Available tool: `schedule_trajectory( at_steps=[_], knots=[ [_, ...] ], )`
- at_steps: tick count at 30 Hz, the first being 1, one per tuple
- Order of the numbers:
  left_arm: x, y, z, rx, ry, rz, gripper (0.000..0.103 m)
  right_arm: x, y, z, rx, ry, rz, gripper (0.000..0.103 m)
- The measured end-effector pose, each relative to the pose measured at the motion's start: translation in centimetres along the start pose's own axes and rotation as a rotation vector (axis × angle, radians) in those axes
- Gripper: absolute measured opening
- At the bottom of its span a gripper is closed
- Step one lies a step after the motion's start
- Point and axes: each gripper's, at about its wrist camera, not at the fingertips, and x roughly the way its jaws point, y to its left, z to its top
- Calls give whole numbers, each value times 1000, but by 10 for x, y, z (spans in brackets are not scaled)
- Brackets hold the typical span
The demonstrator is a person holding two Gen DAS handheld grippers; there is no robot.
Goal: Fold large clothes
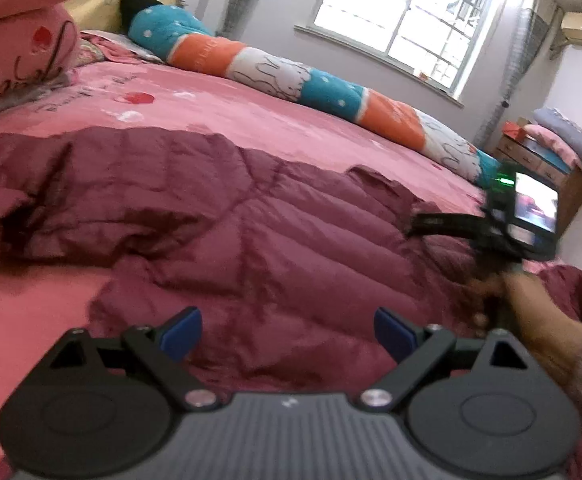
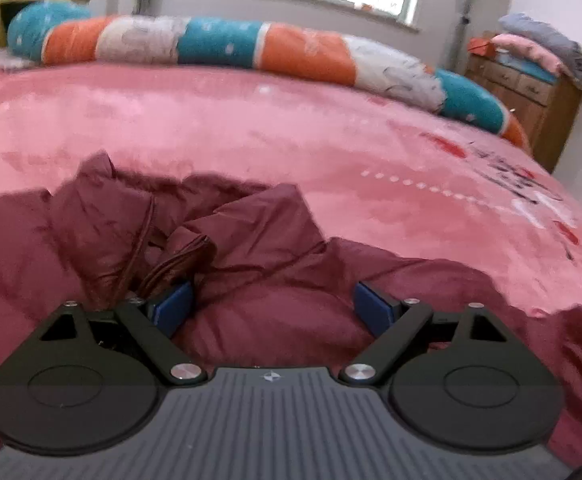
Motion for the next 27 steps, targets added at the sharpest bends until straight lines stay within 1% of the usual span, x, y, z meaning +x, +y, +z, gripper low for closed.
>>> schedule_trajectory(
  at_steps=[3,7,11,13,16,20,23,25,27],
  knots=[
    [-10,15,10,-7,-63,67,93,-34,-4,-6,28,-49,61,103],
    [-18,48,24,-75,-112,157,93,-82,1,-20,27,-79,131,103],
    [-24,74,32,-86,-136,286,93,-119,5,-43,42,-50,205,103],
    [-26,89,36,-92,-142,348,93,-135,5,-56,46,-31,228,103],
    [-28,109,39,-135,-140,399,93,-158,3,-72,39,-9,246,103],
    [-30,137,39,-240,-129,408,93,-188,4,-87,17,7,265,103],
    [-33,156,38,-332,-118,370,92,-206,6,-99,19,28,272,103],
    [-34,163,39,-362,-116,359,92,-212,11,-108,-23,23,262,103],
    [-31,169,40,-387,-107,331,92,-209,18,-118,-67,34,246,103]
  ],
)
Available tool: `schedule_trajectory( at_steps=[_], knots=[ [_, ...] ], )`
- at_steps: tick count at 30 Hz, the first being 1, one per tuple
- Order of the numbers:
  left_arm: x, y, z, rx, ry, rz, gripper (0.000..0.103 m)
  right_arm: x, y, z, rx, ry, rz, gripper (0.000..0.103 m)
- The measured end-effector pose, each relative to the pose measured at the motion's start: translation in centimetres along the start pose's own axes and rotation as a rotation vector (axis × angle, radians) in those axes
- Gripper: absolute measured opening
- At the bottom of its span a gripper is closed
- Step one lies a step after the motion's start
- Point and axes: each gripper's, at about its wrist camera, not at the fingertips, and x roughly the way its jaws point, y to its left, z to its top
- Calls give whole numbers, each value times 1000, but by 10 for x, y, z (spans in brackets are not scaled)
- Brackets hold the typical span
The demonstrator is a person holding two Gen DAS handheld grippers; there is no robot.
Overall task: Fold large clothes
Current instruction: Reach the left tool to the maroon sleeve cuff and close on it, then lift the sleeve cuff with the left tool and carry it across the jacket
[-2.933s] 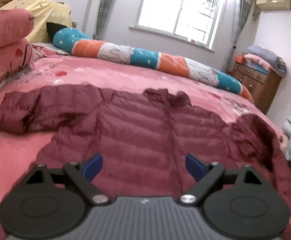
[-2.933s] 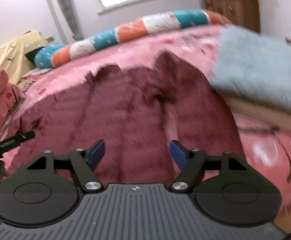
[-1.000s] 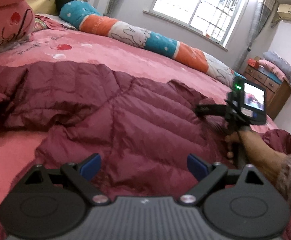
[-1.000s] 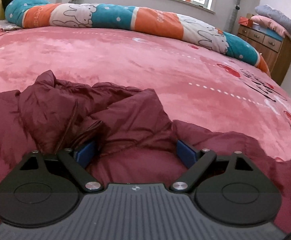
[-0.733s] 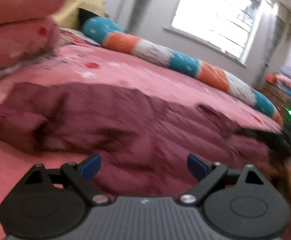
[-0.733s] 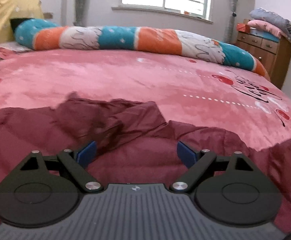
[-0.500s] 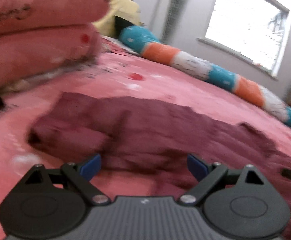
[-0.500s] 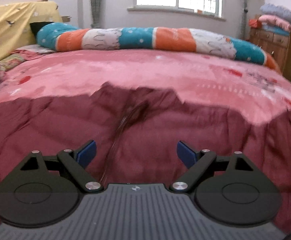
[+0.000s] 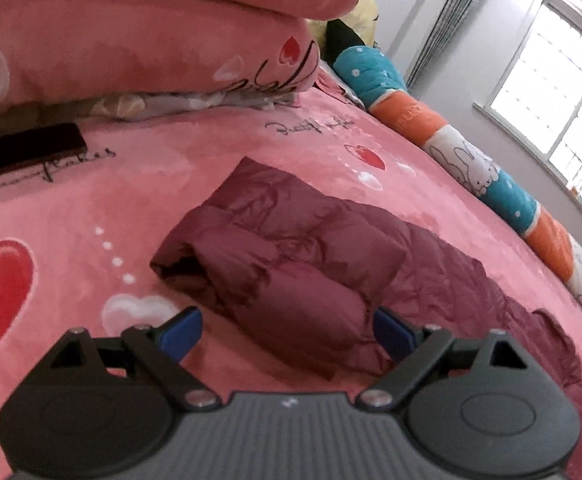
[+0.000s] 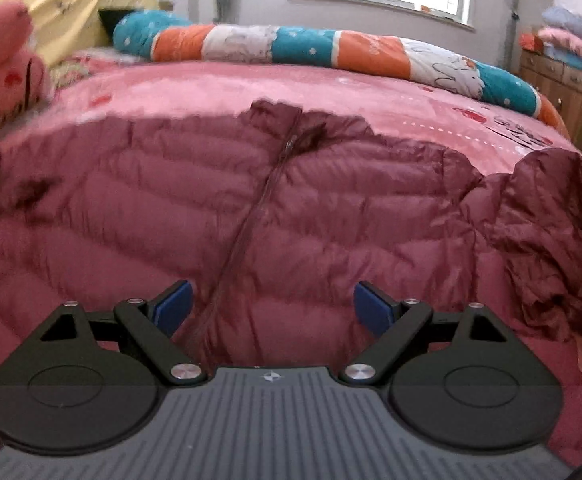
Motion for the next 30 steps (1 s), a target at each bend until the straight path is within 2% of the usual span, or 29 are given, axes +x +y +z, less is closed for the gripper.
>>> schedule_trajectory(
  at_steps=[5,7,9,11,14,17,20,25,28,30],
  knots=[
    [17,13,0,-123,63,-75,91,12,9,-16,-40,-14,-23,103],
    [24,13,1,-137,72,-82,89,13,13,-14,-60,-12,-29,103],
    [29,12,3,-135,76,-82,80,13,15,-15,-54,-10,-21,103],
    [33,14,6,-151,75,-79,63,9,14,-15,-35,-12,-7,103],
    [32,20,10,-182,52,-91,43,15,3,-19,-6,-16,14,103],
    [26,33,17,-255,11,-109,28,19,4,-19,0,-20,17,103],
    [15,44,26,-309,-61,-123,23,25,2,-19,-3,-23,14,103],
    [-4,75,46,-415,-191,-87,23,25,3,-19,-4,-24,14,103],
    [-13,100,56,-478,-256,6,23,25,4,-18,-4,-23,13,103],
    [-16,116,58,-530,-268,65,23,26,3,-18,-3,-23,13,103]
  ],
)
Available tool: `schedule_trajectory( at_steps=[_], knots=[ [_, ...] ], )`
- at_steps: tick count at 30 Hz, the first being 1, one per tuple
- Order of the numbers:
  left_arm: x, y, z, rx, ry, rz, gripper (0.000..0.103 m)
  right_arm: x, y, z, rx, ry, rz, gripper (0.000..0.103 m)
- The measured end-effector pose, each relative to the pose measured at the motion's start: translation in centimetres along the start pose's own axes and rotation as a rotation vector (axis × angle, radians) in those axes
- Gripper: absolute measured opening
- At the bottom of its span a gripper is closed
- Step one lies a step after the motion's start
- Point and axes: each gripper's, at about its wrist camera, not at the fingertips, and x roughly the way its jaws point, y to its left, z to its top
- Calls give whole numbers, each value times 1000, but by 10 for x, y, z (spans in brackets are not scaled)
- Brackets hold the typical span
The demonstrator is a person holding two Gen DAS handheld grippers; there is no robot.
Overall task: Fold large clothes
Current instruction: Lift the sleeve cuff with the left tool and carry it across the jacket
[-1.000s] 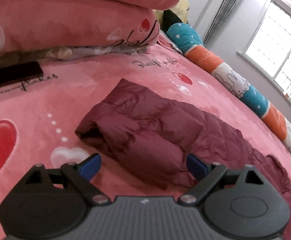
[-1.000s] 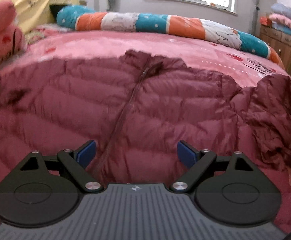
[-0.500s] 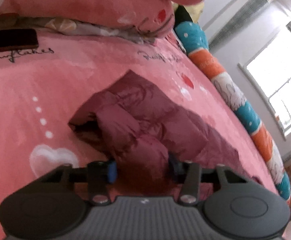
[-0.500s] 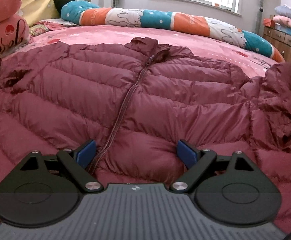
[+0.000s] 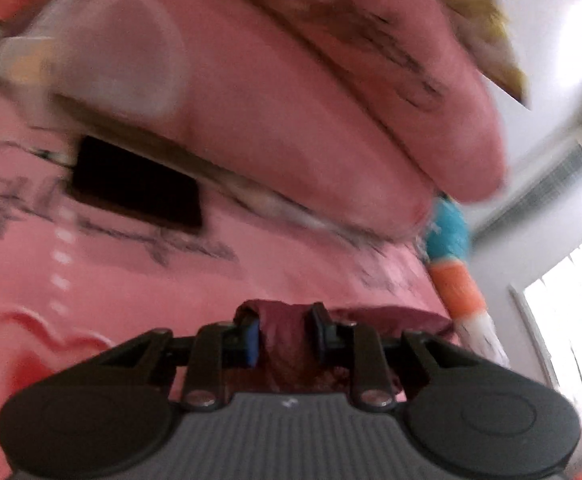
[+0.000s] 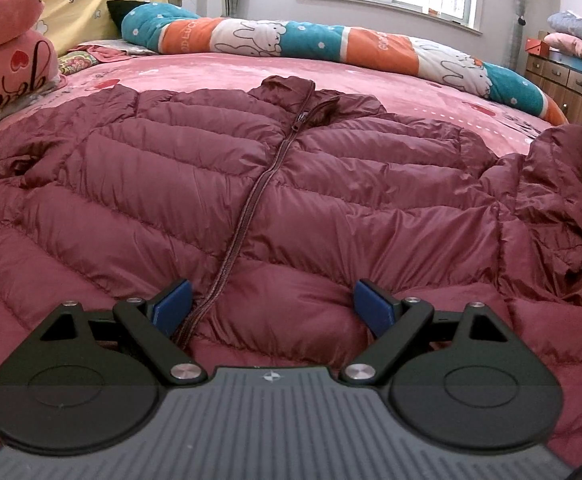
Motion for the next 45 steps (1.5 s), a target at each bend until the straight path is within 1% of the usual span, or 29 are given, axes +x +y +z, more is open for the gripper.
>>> schedule_trajectory(
  at_steps=[3,4,5,7,9,10,14,19,21,24,28,31,33,35,37,40,43,45],
  knots=[
    [0,11,10,-33,-34,92,25,-1,0,-1,0,-2,0,103],
    [-1,12,11,-35,-54,120,39,-1,0,-1,-1,-2,-1,103],
    [-3,12,12,-34,-75,135,61,-1,0,-1,0,-2,-1,103],
    [-8,13,16,-39,-108,176,81,-1,-1,-1,2,-2,0,103],
    [-12,14,18,-28,-129,178,81,-1,-1,-1,5,-3,2,103],
    [-12,12,19,-17,-126,177,81,-1,-2,-2,5,-4,1,103],
    [-9,7,7,6,-71,158,82,0,-2,-1,4,-6,-2,103],
    [0,-3,-15,87,-11,135,82,0,-2,-1,3,-7,-3,103],
    [8,-4,-19,110,8,148,82,1,-2,-1,3,-8,-5,103],
    [21,1,-19,103,33,162,82,2,-2,0,3,-8,-6,103],
    [30,-1,-19,161,17,190,82,2,-2,0,5,-8,-5,103],
    [37,0,-19,168,11,208,82,4,-3,1,7,-8,-4,103],
    [34,-2,-20,175,3,217,82,4,-3,1,8,-8,-5,103],
    [34,-4,-22,201,-11,247,84,4,-3,1,8,-8,-5,103],
    [38,-4,-23,209,-7,235,91,5,-3,2,8,-7,-6,103],
    [47,-4,-22,234,-16,213,93,4,-3,2,8,-8,-6,103],
    [54,-5,-21,242,-18,198,93,4,-3,1,8,-8,-6,103],
    [56,-6,-20,240,-16,176,82,5,-3,1,9,-9,-6,103]
  ],
)
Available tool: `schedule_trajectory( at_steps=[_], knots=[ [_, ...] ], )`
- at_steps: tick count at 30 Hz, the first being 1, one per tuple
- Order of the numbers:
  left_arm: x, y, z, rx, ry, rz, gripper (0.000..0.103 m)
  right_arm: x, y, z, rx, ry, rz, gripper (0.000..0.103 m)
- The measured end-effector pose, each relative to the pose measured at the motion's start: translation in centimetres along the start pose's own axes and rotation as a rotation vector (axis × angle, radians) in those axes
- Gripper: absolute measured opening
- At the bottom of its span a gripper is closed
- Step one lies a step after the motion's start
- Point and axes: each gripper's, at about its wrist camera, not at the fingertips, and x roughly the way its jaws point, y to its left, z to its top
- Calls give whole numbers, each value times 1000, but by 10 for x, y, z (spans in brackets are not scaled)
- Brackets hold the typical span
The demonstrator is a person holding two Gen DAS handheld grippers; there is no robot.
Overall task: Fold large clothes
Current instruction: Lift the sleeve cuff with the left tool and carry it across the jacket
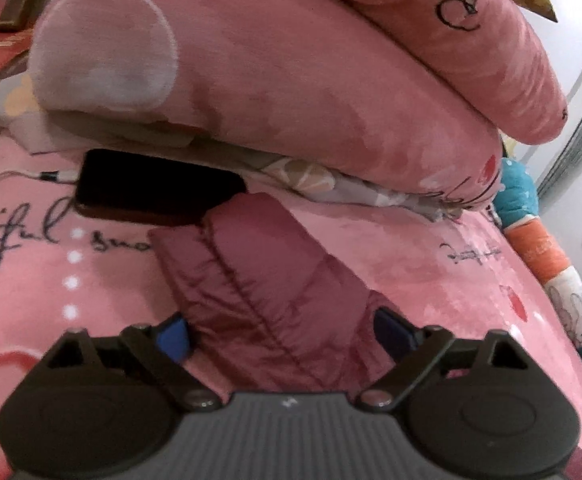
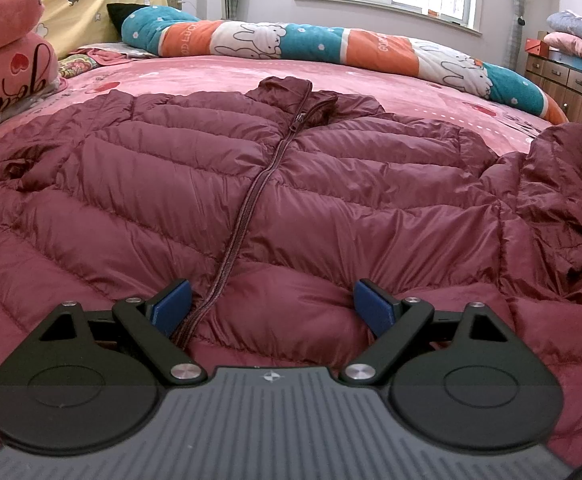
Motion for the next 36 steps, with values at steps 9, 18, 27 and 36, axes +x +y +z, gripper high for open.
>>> schedule_trajectory(
  at_steps=[9,18,27,36],
  knots=[
    [-6,0,4,-26,-12,-40,12,1,0,1,3,-1,1,103],
    [-38,-26,8,-4,-80,-147,5,8,-3,7,26,8,18,103],
    [-95,-67,-5,100,-116,-296,4,14,-5,12,49,30,35,103],
    [-142,-118,-33,257,-92,-408,4,-10,-19,17,85,73,59,103]
  ],
)
